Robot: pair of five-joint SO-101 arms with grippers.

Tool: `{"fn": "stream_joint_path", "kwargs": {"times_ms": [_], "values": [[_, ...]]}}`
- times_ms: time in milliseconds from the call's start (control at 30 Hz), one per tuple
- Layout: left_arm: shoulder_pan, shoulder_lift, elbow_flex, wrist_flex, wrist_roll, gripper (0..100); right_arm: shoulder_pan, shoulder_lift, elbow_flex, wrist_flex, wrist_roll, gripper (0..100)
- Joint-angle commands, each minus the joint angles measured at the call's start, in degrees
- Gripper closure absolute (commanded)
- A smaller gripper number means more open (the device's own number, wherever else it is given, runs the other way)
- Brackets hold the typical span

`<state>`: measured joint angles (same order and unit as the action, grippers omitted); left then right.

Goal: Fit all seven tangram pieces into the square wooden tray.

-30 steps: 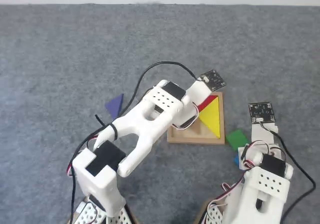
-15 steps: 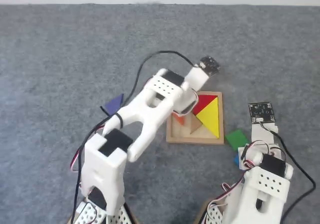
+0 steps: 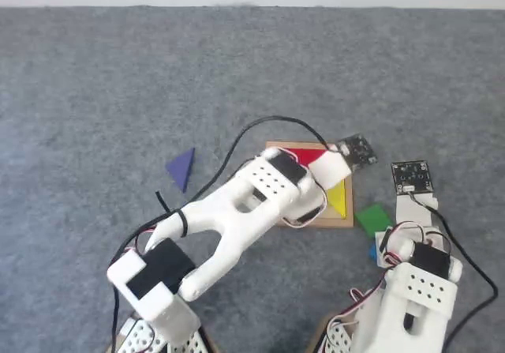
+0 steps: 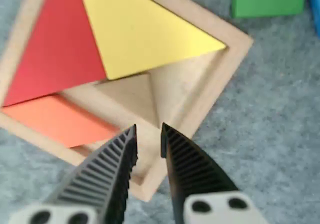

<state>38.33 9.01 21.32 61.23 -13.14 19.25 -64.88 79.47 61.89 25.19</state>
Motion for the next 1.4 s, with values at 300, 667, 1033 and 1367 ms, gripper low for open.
{"fn": "stream_joint_path", "kwargs": {"times_ms": [300, 667, 1033, 1367], "values": [[0.7, 5.1, -0.84, -9.14, 0.09, 92, -0.48, 0.31, -0.44, -0.92, 0.18, 91.3], [-6.15, 9.05, -7.08, -4.22, 2.02, 92, -0.48, 0.57, -0.44, -0.92, 0.09, 91.3], [-8.62, 7.91, -8.57, -3.52, -0.7, 92, -0.48, 0.57, -0.44, -0.92, 0.09, 91.2], [-11.43, -13.1, -7.96, 2.81, 5.1, 92, -0.4, 0.66, -1.14, -0.84, 0.18, 90.7]]}}
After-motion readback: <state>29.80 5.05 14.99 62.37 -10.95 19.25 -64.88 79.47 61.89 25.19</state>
